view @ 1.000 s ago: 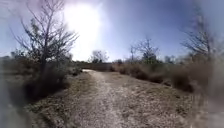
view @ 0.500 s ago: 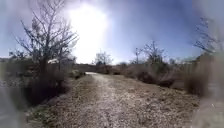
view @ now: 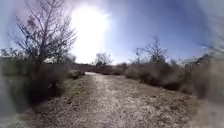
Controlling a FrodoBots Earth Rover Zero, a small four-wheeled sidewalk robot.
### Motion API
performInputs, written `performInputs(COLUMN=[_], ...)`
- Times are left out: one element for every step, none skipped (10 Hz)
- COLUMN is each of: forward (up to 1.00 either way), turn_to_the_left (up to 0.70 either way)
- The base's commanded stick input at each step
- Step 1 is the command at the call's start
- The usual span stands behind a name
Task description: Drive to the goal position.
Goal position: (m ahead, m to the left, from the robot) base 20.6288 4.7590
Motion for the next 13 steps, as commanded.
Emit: performInputs(forward=[0.70,0.70,0.70,0.70,0.70,0.70,0.70,0.70,0.70,0.70,0.70,0.70,0.70], turn_to_the_left=[0.08,0.04,0.02,0.00,0.00,0.00,0.00,0.00,0.00,0.00,0.00,-0.03,-0.06])
